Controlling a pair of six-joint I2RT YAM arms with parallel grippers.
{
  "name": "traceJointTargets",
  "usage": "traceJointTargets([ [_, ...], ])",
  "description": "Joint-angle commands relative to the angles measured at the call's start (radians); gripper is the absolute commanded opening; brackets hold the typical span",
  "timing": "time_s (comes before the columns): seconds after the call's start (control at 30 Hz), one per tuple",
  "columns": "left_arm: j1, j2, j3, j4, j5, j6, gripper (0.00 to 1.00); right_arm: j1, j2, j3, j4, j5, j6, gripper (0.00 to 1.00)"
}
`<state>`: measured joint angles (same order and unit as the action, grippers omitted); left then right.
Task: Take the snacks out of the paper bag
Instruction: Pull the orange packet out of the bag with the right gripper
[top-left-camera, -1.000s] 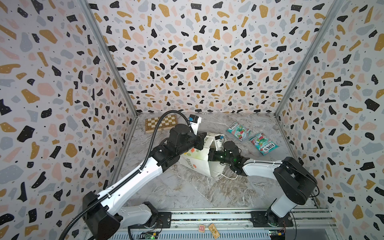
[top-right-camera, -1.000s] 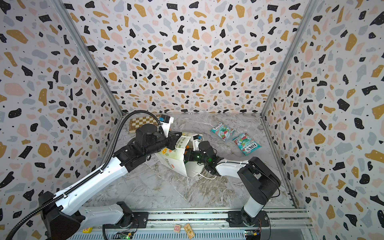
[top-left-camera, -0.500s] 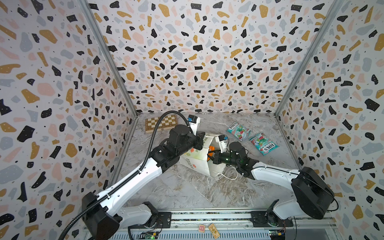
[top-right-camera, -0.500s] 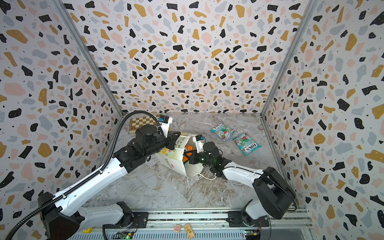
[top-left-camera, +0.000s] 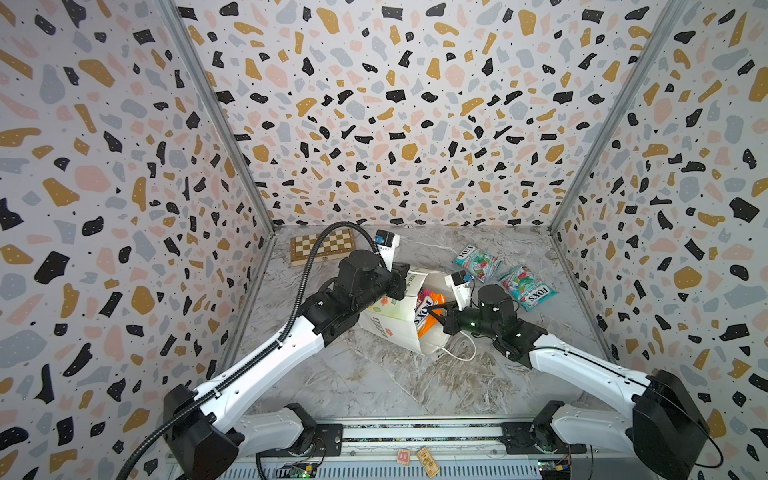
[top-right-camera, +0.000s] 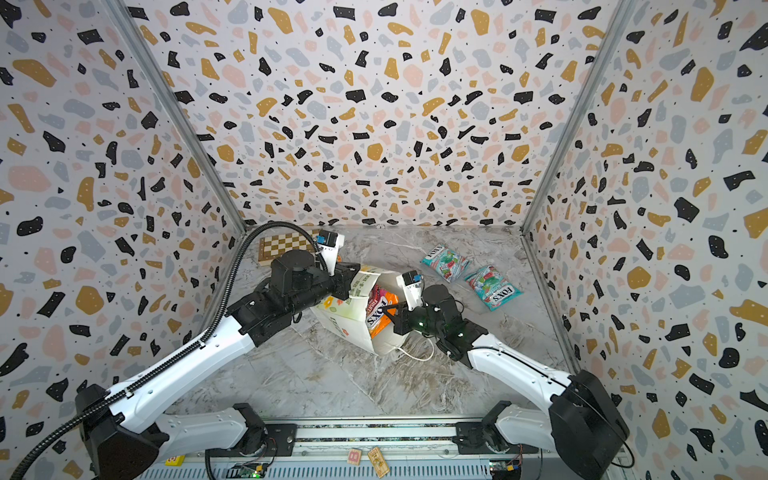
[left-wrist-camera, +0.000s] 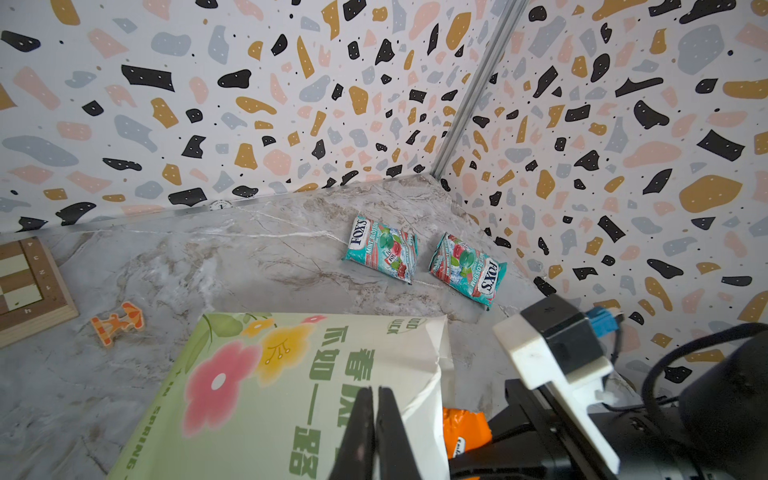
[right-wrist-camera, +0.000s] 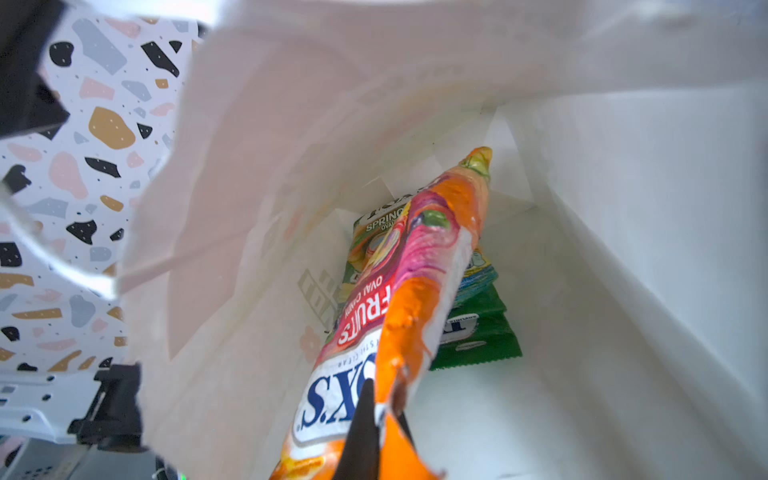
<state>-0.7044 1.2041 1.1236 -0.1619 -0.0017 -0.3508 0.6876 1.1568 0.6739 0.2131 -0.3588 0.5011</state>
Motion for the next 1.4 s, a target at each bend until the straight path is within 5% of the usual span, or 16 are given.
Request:
traceJointTargets([
  [0.0,-0.006,-0.028,-0.008,0.039,-0.012,0.022,0.00,-0.021,-0.082,0.022,-0.107,-0.009,-0.101,0.00],
  [0.33,-0.005,-0.035,-0.016,0.048,-0.014,0.025,0.00,-0.039,-0.255,0.088,-0.295,0.103,-0.203,0.00],
  [0.93,-0.006,-0.023,-0.008,0.045,0.020,0.031,0.00,-0.051,-0.474,0.192,-0.383,0.369,-0.320,0.00],
  [1.2,-0.006,-0.025,-0.001,0.044,0.035,0.032,0.00,-0.092,-0.455,0.228,-0.485,0.606,-0.329,0.00],
  [1.37,-0.006,-0.026,0.009,0.039,0.046,0.032,0.00,-0.222,-0.400,0.232,-0.530,0.560,-0.313,0.00],
])
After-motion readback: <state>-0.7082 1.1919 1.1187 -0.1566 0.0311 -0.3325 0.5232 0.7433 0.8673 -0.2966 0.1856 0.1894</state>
